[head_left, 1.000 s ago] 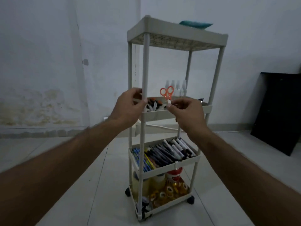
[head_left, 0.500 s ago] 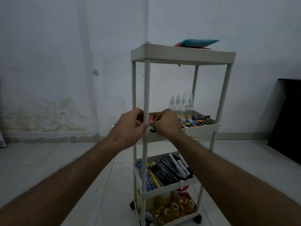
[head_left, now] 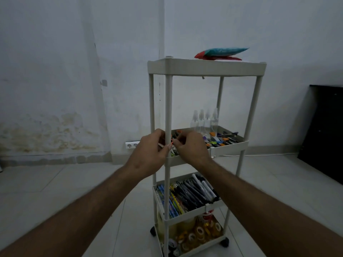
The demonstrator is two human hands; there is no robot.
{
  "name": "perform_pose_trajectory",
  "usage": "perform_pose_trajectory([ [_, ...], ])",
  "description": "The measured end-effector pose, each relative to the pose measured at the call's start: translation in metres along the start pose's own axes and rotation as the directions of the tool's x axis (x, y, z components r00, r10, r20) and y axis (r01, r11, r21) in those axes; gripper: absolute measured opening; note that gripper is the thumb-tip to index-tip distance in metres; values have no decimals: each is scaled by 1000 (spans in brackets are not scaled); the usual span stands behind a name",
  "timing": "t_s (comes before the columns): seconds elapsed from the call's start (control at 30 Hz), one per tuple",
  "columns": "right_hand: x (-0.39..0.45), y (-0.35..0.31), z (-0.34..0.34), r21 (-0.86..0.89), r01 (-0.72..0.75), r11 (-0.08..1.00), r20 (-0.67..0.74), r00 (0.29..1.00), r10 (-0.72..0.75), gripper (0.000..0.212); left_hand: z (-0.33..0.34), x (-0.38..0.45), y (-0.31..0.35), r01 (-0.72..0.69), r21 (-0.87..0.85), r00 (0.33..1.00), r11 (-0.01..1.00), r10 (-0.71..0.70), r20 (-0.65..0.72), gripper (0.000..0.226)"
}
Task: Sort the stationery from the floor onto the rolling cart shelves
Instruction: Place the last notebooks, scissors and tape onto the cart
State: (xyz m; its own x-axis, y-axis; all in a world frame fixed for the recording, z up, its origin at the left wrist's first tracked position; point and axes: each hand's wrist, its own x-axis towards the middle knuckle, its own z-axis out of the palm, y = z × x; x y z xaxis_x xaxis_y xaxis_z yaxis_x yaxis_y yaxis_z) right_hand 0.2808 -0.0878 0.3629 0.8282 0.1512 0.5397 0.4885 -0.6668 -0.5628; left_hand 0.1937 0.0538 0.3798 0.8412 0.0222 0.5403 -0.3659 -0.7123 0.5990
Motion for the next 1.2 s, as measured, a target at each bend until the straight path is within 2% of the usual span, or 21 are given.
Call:
perform_pose_trajectory([
  [0.17,-7,-8,-16,31,40,999,65,997,-42,23,-3,2,6,20,0,999,1000,-20,33,13],
  [0.3,-12,-24,-48,74,32,997,118,992,-41,19,-10,2,20,98,-63,991,993,-91,102,20],
  [0.37,-13,-38,-70,110,5,994,146,989,-21,21,-16,3,28,183,-87,974,979,-169,148,22],
  [0.43,-15,-53,-95,142,-34,989,186,982,7,19,-23,8,36,323,-103,930,941,-295,220,21],
  [0.5,-16,-67,-122,163,-68,984,228,973,29,16,-35,16,52,481,-111,849,870,-431,306,23],
  [0.67,-18,-100,-198,215,-233,949,296,941,164,31,-91,27,113,655,-132,724,744,-567,393,58],
  [0.77,-13,-126,-242,283,-391,876,307,902,303,33,-141,31,153,697,-63,665,715,-611,430,56],
  [0.83,-5,-151,-272,377,-526,762,316,847,428,27,-175,36,182,734,-78,636,675,-642,427,48],
  [0.93,8,-190,-310,461,-640,614,342,767,543,27,-225,49,222,767,-133,614,627,-660,433,37],
  [1.03,16,-216,-327,458,-714,529,379,696,610,36,-261,60,245,759,-179,631,626,-638,442,27],
  [1.2,39,-239,-309,411,-783,466,421,617,665,41,-293,93,239,739,-217,660,637,-622,423,20],
])
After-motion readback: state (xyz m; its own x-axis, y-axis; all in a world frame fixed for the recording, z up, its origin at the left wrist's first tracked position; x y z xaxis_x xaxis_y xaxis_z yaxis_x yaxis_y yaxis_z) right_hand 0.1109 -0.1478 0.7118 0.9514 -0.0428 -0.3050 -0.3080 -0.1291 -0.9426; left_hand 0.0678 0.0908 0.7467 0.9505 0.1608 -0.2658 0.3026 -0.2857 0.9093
